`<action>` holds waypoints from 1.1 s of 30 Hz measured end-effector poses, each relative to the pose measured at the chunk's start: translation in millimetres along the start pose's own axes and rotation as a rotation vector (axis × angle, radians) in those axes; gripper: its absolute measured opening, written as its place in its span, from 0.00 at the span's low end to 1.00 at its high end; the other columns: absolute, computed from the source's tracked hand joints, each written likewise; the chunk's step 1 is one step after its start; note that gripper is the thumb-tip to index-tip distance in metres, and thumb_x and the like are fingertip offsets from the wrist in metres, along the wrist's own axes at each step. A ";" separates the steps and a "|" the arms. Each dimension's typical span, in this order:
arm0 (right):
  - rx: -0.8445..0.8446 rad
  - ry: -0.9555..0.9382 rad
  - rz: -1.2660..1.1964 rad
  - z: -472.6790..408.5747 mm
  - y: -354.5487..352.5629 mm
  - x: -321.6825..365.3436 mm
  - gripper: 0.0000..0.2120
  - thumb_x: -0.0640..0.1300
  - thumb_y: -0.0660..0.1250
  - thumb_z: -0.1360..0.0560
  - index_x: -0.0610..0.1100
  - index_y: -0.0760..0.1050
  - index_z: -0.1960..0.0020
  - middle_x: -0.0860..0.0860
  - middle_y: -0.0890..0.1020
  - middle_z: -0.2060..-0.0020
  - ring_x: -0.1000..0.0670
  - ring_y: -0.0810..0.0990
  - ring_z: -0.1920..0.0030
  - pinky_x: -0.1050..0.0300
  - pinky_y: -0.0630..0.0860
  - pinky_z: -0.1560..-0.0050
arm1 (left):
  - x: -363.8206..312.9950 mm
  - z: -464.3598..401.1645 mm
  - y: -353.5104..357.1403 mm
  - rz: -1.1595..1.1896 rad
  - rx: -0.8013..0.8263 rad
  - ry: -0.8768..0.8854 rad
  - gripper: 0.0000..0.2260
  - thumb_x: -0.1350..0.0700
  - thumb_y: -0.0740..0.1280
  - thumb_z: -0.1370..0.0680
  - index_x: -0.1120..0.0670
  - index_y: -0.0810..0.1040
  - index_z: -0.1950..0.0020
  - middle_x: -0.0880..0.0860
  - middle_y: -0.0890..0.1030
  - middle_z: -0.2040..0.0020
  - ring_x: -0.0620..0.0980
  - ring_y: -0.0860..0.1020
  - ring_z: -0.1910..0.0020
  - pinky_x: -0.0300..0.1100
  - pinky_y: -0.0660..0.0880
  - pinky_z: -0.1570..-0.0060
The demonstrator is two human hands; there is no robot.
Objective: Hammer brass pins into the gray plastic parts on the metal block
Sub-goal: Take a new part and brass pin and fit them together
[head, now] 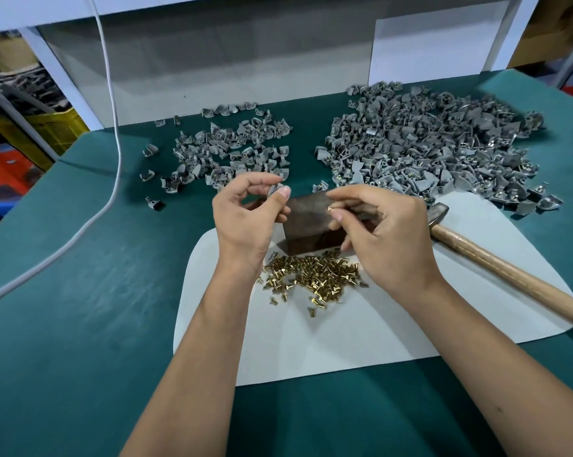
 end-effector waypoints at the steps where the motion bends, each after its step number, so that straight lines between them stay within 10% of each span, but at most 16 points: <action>1: 0.000 0.018 -0.005 -0.1 -0.5 -2.2 0.10 0.33 0.72 0.23 0.42 0.85 0.45 0.50 0.85 0.62 0.50 0.84 0.68 0.54 0.83 0.68 | 0.9 0.8 -0.1 0.010 -0.002 0.000 0.05 0.69 0.74 0.25 0.61 0.83 0.51 0.53 0.81 0.63 0.51 0.81 0.69 0.43 0.79 0.65; 8: -0.003 -0.072 0.137 -1.9 -5.2 6.1 0.07 0.32 0.71 0.23 0.41 0.85 0.48 0.56 0.82 0.59 0.55 0.82 0.64 0.65 0.78 0.63 | 2.8 1.4 6.1 0.303 0.032 -0.074 0.08 0.72 0.65 0.20 0.62 0.81 0.50 0.65 0.85 0.52 0.57 0.86 0.55 0.47 0.83 0.52; 24: -0.011 -0.034 0.087 -0.7 -0.1 11.2 0.04 0.36 0.68 0.20 0.41 0.81 0.48 0.56 0.80 0.57 0.54 0.81 0.59 0.47 0.82 0.58 | -4.7 14.6 33.9 0.296 0.396 -0.118 0.13 0.68 0.75 0.29 0.59 0.84 0.45 0.62 0.86 0.49 0.55 0.86 0.54 0.42 0.82 0.52; 33: -0.077 -0.092 0.164 -1.5 -1.7 17.3 0.04 0.36 0.70 0.22 0.41 0.82 0.50 0.54 0.81 0.56 0.60 0.79 0.53 0.71 0.71 0.51 | -1.8 17.0 39.0 0.323 0.447 -0.142 0.13 0.70 0.74 0.29 0.58 0.85 0.47 0.60 0.87 0.52 0.56 0.86 0.53 0.44 0.83 0.51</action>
Point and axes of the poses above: each hand's wrist, its own z-axis away from the middle knuckle, its own y-axis out of the palm, x = y × z, the point moved 7 cm from there along -z, towards the middle knuckle
